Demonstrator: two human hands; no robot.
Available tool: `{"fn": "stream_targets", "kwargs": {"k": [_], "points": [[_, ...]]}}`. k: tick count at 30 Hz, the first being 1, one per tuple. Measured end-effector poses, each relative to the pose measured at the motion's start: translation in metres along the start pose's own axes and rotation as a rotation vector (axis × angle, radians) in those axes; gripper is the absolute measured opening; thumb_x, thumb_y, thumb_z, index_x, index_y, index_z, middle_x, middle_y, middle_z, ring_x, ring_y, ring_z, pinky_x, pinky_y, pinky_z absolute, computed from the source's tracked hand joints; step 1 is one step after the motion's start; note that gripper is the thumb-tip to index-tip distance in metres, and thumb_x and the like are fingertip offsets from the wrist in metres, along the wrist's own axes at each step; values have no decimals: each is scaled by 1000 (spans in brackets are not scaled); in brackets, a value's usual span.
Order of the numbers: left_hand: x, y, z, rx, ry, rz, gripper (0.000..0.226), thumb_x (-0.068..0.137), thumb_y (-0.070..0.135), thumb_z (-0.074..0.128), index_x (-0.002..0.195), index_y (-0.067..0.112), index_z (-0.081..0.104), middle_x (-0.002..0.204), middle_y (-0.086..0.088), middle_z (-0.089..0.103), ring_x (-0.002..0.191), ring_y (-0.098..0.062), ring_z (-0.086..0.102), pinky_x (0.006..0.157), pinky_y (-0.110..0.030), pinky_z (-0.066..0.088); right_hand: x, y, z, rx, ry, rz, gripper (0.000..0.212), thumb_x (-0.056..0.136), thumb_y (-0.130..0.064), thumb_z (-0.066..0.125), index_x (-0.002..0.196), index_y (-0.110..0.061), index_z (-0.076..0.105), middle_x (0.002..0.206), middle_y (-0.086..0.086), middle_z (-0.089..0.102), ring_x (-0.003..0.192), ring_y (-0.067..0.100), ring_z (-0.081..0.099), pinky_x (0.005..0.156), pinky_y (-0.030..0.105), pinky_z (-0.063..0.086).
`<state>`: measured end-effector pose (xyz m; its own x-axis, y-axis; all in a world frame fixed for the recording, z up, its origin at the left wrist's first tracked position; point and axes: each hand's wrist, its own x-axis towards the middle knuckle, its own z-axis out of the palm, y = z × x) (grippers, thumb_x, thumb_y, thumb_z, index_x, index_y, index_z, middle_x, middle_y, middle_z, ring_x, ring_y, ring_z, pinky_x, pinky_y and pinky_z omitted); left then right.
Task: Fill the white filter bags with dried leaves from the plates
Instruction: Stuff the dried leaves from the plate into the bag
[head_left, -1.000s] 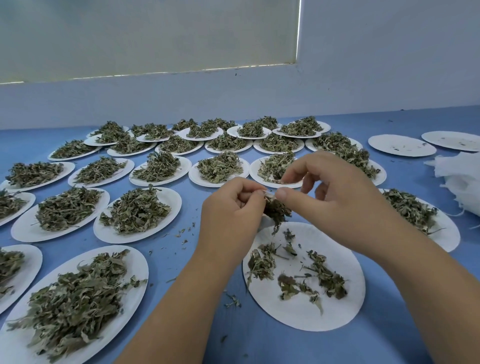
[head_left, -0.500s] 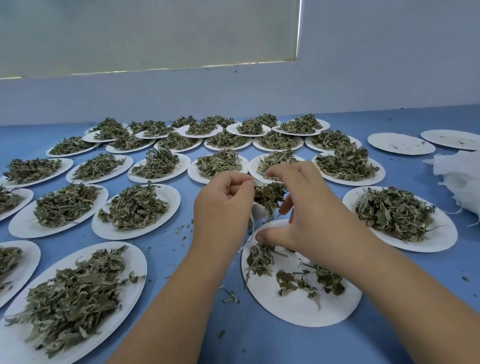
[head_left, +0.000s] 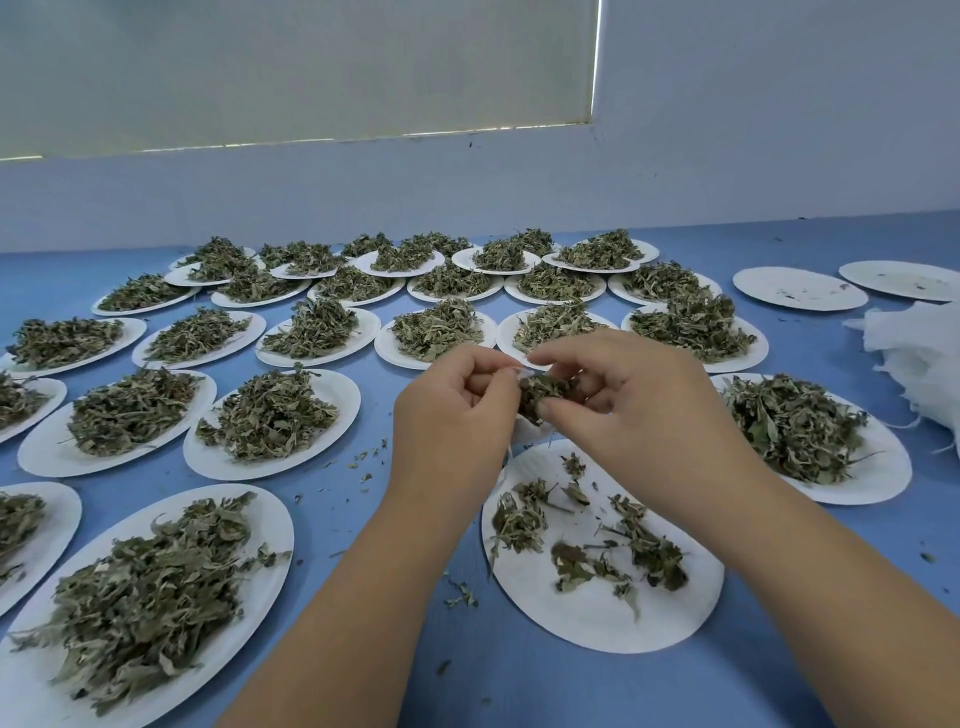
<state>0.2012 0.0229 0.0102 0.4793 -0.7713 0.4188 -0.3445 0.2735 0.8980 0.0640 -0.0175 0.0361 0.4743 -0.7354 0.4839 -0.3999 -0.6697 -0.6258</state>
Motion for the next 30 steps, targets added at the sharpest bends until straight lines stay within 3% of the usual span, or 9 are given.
{"fn": "stream_targets", "kwargs": {"k": [4, 12, 16, 19, 24, 27, 30], "points": [[-3, 1, 3, 31, -62, 54, 25, 89, 5, 60, 77, 26, 67, 53, 13, 56, 42, 0, 42, 43, -10, 32, -1, 0, 1, -37, 31, 7, 20, 78, -18, 75, 88, -34, 69, 73, -21, 58, 69, 0, 57, 65, 14, 48], [-4, 6, 3, -38, -90, 30, 15, 90, 0, 58, 84, 8, 69, 46, 18, 53, 39, 2, 46, 41, -5, 31, 1, -3, 1, -181, -59, -14, 19, 82, -20, 72, 94, -34, 75, 72, -13, 60, 65, 2, 52, 63, 13, 41], [-5, 8, 3, -55, -92, 39, 20, 90, -1, 59, 79, 13, 67, 46, 19, 53, 39, 3, 49, 42, -3, 33, 0, -4, -1, -218, -60, -47, 12, 83, -17, 70, 84, -26, 78, 74, -3, 64, 68, 11, 55, 67, 31, 45], [-6, 7, 3, -26, -114, 46, 23, 90, 0, 59, 78, 18, 66, 48, 18, 54, 41, 3, 50, 43, -4, 33, 1, -2, 1, -275, -95, -31, 12, 84, -15, 67, 85, -22, 77, 76, 1, 65, 71, 16, 57, 70, 36, 47], [-4, 0, 3, 65, -92, 69, 22, 89, 6, 59, 79, 23, 68, 59, 0, 58, 44, -2, 42, 43, -11, 34, -1, -1, -5, -28, -166, 125, 29, 75, -23, 75, 98, -40, 71, 76, -11, 68, 71, 4, 62, 72, 36, 56], [-4, 0, 3, 50, -85, 58, 24, 89, 5, 59, 78, 25, 67, 56, 8, 58, 45, 0, 48, 44, -8, 36, 0, -1, -9, 143, -173, 165, 27, 71, -22, 79, 93, -34, 68, 83, -15, 69, 74, 2, 65, 71, 36, 59], [-4, 1, 3, 39, -95, 52, 23, 89, 4, 60, 79, 23, 67, 57, 9, 61, 46, 1, 53, 45, -8, 37, 0, -2, -8, 115, -77, 122, 18, 74, -18, 77, 83, -32, 71, 75, -10, 69, 69, 5, 66, 69, 31, 57]]}}
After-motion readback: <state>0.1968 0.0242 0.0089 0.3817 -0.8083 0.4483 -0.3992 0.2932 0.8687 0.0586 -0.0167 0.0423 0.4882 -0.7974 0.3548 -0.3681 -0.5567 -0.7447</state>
